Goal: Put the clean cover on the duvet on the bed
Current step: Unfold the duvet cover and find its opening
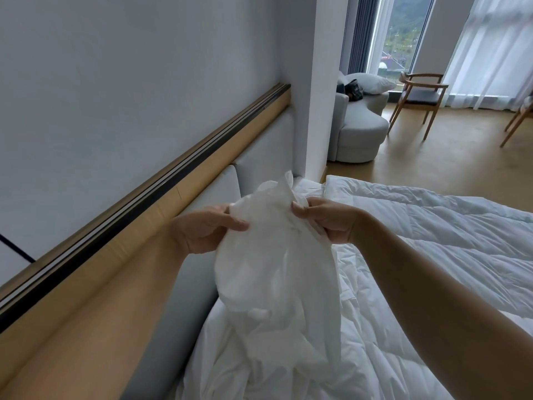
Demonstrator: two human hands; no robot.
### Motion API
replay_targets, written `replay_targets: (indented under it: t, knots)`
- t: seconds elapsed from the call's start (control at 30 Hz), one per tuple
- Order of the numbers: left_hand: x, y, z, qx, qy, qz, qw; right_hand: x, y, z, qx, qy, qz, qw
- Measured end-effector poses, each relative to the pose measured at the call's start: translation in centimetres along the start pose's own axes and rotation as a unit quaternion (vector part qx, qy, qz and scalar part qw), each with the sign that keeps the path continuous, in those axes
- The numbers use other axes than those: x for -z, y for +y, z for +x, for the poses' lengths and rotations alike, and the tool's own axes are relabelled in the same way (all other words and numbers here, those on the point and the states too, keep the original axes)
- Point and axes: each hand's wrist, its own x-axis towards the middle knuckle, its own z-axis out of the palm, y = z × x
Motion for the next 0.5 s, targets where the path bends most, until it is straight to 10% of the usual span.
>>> replay_targets:
  t: [0.5]
  knots:
    - [-1.8, -1.0, 2.1, -0.036, 0.229, 0.103, 0.967, -1.7, 1.3, 1.1, 0.043, 0.065, 0.012, 0.997]
